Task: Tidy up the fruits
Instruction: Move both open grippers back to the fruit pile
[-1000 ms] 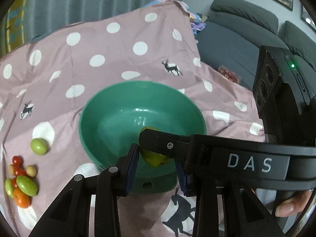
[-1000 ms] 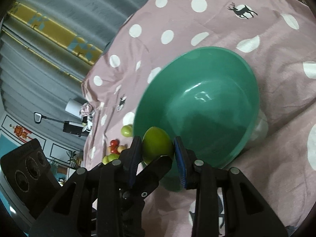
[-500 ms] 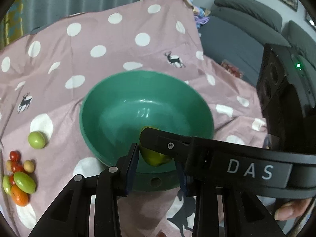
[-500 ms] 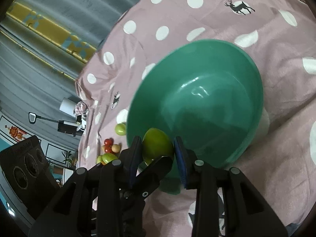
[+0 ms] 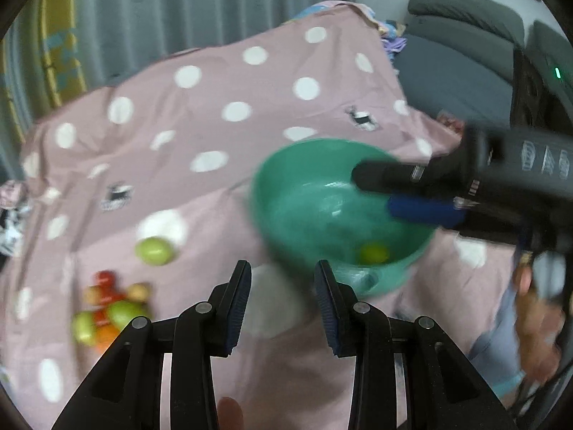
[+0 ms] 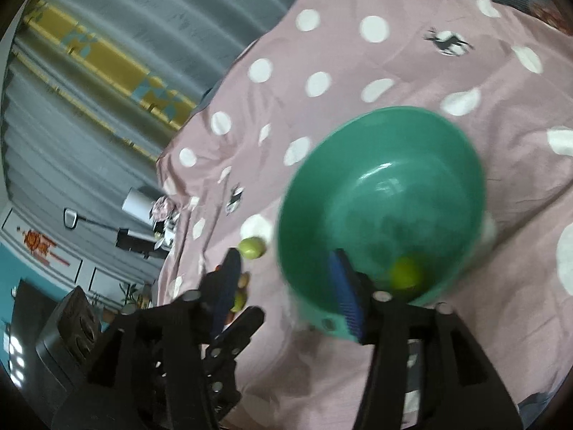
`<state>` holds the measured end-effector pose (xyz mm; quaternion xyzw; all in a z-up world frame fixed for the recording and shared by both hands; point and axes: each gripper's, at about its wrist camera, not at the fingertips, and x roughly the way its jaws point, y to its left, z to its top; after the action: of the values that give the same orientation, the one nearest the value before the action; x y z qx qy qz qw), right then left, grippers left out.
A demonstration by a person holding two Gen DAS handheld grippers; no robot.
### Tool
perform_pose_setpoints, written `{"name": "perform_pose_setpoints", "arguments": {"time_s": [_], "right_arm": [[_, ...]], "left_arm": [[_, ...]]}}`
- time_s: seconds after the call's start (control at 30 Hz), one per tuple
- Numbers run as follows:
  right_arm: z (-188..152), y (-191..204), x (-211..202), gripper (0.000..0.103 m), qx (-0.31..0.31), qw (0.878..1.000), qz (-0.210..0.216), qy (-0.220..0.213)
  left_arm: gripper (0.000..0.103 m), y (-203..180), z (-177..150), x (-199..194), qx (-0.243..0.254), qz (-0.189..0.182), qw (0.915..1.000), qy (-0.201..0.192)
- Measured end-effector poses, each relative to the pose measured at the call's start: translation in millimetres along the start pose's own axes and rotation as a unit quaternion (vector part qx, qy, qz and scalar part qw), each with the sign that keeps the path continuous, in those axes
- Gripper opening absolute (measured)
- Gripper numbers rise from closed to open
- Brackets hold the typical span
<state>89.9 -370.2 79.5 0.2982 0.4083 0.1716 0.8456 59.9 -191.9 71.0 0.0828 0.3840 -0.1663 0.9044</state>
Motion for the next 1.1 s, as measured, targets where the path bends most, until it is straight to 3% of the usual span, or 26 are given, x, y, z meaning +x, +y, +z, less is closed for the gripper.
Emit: {"name": "perform_pose_setpoints", "arguments": {"time_s": [0.07, 0.2, 0.3, 0.37, 0.43, 0.47, 0.6, 0.7, 0.83, 0.97, 1.1], "right_arm": [[-5, 16, 8, 0.076, -0.005, 1.000, 0.016, 0.009], [-20, 58, 31, 0.091, -0.051, 0.997, 0.042, 0.039], [-35, 84, 60, 0.094, -0.082, 0.993, 0.043, 0.073], [-47, 98, 85, 0.093, -0.102, 0.988, 0.043, 0.105], [-56, 104, 107, 0.092, -0.113, 0.984, 0.039, 0.132], [-59, 105, 117, 0.092, -0.115, 0.982, 0.035, 0.143], [-70, 103, 153, 0.092, -0.109, 0.977, 0.016, 0.182], [-69, 99, 169, 0.093, -0.090, 0.978, 0.014, 0.187], [-67, 100, 181, 0.093, -0.074, 0.977, 0.027, 0.199], [-72, 107, 192, 0.083, -0.066, 0.967, 0.069, 0.238], [-80, 105, 209, 0.081, -0.056, 0.964, 0.039, 0.259]], "left_arm": [[0.041, 20, -13, -13, 0.008, 0.019, 0.9998, 0.002], [0.084, 68, -43, -28, -0.028, 0.055, 0.9981, 0.000], [0.084, 112, -65, -33, -0.124, 0.023, 0.9917, -0.026], [0.086, 137, -75, -30, -0.183, 0.037, 0.9820, -0.029], [0.086, 156, -81, -25, -0.211, 0.058, 0.9757, -0.016], [0.086, 164, -83, -23, -0.220, 0.050, 0.9740, -0.014], [0.086, 180, -90, -14, -0.222, 0.088, 0.9711, -0.001], [0.086, 183, -93, -11, -0.223, 0.079, 0.9716, -0.001], [0.086, 173, -93, 2, -0.197, 0.073, 0.9776, 0.006], [0.086, 167, -92, 18, -0.168, 0.095, 0.9805, 0.037], [0.086, 168, -91, 18, -0.161, 0.111, 0.9805, 0.020]]}}
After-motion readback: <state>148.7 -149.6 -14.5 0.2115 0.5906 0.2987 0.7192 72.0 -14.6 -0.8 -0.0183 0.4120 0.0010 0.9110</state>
